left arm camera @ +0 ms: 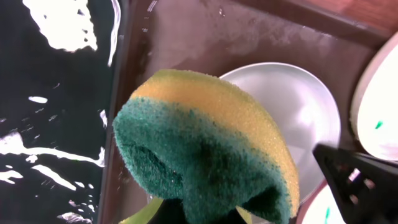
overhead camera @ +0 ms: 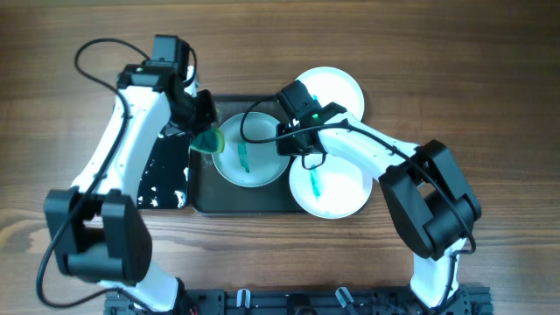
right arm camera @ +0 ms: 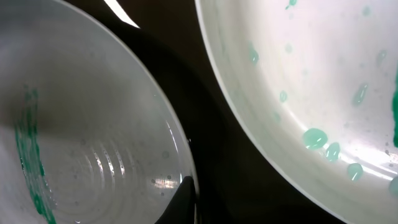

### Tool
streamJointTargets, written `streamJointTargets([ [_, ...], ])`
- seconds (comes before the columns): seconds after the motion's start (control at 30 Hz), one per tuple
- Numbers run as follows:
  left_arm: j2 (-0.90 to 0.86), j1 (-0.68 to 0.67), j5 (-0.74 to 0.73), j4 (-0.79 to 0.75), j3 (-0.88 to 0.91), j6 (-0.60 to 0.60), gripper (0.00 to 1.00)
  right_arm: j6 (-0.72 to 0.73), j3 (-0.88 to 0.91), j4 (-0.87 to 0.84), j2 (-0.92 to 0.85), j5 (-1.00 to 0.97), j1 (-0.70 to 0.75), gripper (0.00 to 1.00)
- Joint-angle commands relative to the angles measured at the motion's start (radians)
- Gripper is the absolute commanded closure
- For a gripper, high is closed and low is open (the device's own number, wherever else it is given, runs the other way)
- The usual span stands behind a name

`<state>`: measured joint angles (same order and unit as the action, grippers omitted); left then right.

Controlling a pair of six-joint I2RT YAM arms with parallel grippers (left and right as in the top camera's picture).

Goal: Clean dirty plates on tray and stack at the side
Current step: 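Pick up the green-and-yellow sponge from the black basin with the left gripper, then scrub the held plate's surface with the sponge in the left gripper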

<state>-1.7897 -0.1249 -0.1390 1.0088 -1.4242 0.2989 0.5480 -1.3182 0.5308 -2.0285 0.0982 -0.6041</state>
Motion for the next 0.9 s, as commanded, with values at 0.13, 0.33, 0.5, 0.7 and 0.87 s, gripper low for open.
streamJointTargets([
  [0.13,-0.171,-0.068,-0.025,-0.052,0.000,0.018,0.96,-0.025,0.017,0.005,0.003,0.041,0.003,0.96],
  [0.33,-0.269,-0.071,-0.029,-0.053,0.000,0.024,0.96,-0.042,0.018,-0.005,-0.012,0.120,0.004,0.96],
  [0.5,-0.319,-0.084,-0.059,-0.051,0.000,0.019,0.96,-0.080,0.018,-0.052,-0.057,0.278,0.029,0.96],
  [0.7,-0.330,-0.150,-0.231,-0.051,0.000,-0.056,0.96,-0.101,0.018,-0.063,-0.063,0.329,0.056,0.96],
  [0.87,-0.330,-0.206,-0.231,-0.107,0.000,0.002,0.96,-0.101,0.018,-0.066,-0.063,0.329,0.056,0.96],
])
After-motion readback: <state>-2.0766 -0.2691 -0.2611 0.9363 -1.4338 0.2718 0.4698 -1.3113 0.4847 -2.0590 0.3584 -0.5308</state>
